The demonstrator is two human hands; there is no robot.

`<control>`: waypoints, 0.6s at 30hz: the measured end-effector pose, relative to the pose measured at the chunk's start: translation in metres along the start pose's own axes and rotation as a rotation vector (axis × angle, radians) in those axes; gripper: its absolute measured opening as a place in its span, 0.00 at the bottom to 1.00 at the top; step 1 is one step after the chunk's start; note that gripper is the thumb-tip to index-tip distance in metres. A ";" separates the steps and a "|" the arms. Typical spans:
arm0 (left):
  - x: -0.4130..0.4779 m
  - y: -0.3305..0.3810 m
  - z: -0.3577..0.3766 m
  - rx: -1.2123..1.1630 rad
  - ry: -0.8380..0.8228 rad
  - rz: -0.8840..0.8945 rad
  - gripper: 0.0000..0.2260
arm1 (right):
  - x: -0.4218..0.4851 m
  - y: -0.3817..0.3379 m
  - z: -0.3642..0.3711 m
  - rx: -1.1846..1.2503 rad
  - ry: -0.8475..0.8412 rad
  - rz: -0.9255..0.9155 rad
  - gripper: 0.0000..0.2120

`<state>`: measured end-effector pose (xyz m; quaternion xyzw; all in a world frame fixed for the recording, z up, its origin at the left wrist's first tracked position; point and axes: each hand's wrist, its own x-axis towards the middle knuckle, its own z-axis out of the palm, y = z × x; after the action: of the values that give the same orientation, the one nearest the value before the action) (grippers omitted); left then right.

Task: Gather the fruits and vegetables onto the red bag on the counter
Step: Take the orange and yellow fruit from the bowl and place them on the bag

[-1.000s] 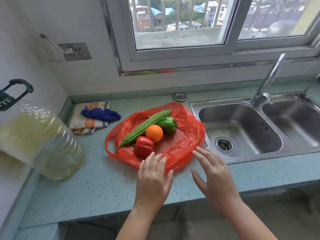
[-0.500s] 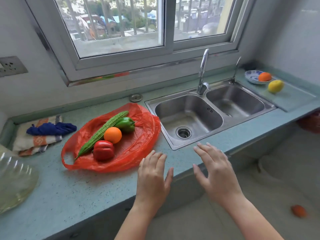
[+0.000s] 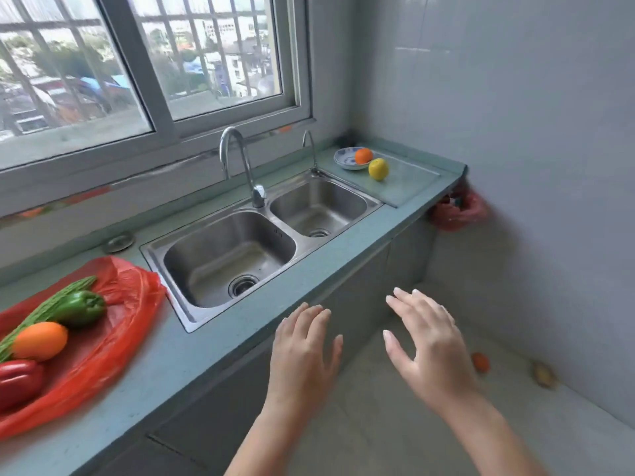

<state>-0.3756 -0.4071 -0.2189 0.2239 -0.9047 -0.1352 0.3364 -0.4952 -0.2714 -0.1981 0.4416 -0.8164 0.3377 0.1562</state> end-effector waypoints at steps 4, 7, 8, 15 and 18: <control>0.016 0.052 0.045 -0.028 -0.053 0.046 0.16 | -0.014 0.066 -0.041 -0.020 0.042 0.103 0.21; 0.024 0.083 0.074 -0.057 -0.105 0.080 0.16 | -0.027 0.108 -0.064 -0.056 0.070 0.176 0.21; 0.027 0.091 0.082 -0.061 -0.122 0.095 0.17 | -0.031 0.120 -0.069 -0.061 0.083 0.196 0.21; 0.059 0.124 0.132 -0.086 -0.209 0.181 0.17 | -0.032 0.176 -0.081 -0.102 0.127 0.300 0.21; 0.078 0.125 0.154 -0.099 -0.228 0.172 0.18 | -0.019 0.195 -0.075 -0.119 0.118 0.307 0.21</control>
<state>-0.5705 -0.3239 -0.2399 0.1117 -0.9451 -0.1749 0.2525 -0.6484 -0.1335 -0.2351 0.2811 -0.8822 0.3340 0.1765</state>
